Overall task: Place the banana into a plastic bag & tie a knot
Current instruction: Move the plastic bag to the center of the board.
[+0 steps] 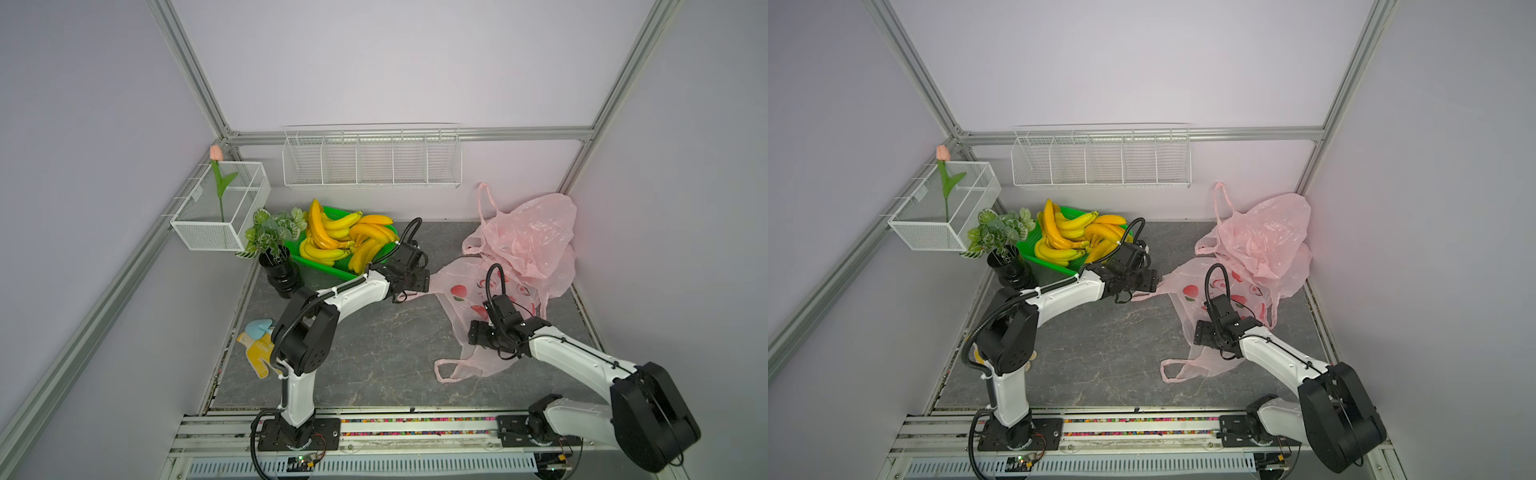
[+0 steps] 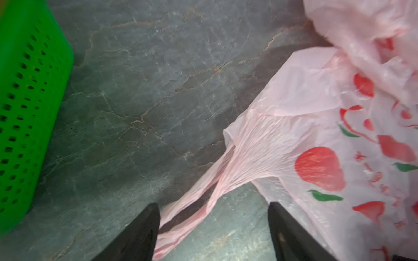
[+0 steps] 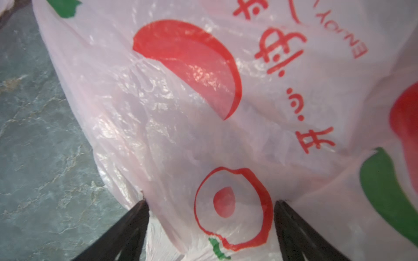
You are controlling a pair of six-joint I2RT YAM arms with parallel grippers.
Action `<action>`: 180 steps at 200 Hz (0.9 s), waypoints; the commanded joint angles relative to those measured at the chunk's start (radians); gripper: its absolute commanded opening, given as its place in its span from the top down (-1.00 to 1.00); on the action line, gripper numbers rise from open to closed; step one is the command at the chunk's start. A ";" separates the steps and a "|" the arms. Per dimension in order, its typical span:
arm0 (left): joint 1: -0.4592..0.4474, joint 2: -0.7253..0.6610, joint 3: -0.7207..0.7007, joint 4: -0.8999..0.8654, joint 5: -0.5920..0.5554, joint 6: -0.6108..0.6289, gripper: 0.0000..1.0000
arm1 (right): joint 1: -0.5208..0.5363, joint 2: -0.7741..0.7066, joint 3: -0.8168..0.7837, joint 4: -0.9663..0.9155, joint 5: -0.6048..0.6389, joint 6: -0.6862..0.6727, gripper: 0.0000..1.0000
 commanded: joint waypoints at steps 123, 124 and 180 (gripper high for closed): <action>-0.027 0.262 0.230 -0.239 -0.065 0.194 0.23 | -0.006 0.041 0.036 0.045 -0.024 -0.023 -0.77; -0.026 0.261 0.229 -0.239 -0.068 0.194 0.25 | -0.007 0.041 0.037 0.044 -0.023 -0.023 -0.77; -0.027 0.055 0.048 -0.086 -0.105 0.171 1.00 | 0.007 -0.035 0.078 -0.017 0.043 -0.095 -0.78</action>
